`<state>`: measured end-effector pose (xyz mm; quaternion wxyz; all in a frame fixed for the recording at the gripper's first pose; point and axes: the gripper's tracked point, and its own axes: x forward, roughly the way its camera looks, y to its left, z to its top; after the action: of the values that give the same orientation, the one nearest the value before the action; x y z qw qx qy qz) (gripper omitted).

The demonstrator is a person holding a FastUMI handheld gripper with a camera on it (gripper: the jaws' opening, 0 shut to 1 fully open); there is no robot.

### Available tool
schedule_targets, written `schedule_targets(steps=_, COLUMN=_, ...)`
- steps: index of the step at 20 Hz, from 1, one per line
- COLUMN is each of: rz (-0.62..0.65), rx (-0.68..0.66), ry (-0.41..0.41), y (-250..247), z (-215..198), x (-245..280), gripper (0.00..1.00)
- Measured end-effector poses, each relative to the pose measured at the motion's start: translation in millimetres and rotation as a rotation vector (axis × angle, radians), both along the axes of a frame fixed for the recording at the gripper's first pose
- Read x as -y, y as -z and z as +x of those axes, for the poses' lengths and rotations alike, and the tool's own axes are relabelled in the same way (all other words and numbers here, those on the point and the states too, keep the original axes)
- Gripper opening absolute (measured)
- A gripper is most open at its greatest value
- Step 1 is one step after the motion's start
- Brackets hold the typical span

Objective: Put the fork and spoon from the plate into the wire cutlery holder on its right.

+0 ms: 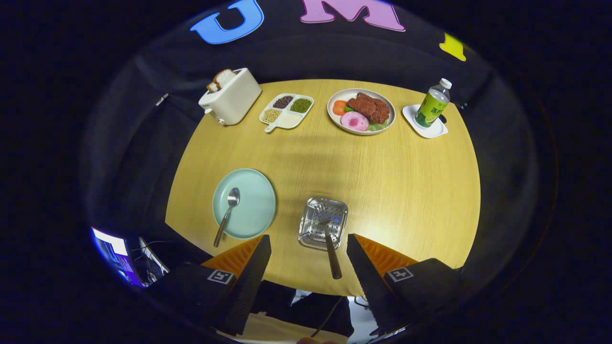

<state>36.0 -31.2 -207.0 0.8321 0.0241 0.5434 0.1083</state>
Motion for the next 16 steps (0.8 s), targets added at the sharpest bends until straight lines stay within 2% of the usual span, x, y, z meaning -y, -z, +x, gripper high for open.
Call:
schedule_targets(steps=8, rz=0.044, rx=0.226, ry=-0.012, y=-20.4, z=1.6, x=-67.8, gripper=0.99)
schedule_targets(steps=14, rz=0.115, rx=0.134, ry=-0.022, y=31.5, z=-17.7, x=-149.4, gripper=0.99)
schedule_targets(steps=16, rz=0.095, rx=0.099, ry=-0.024, y=56.7, z=-15.2, x=-169.4, gripper=0.99)
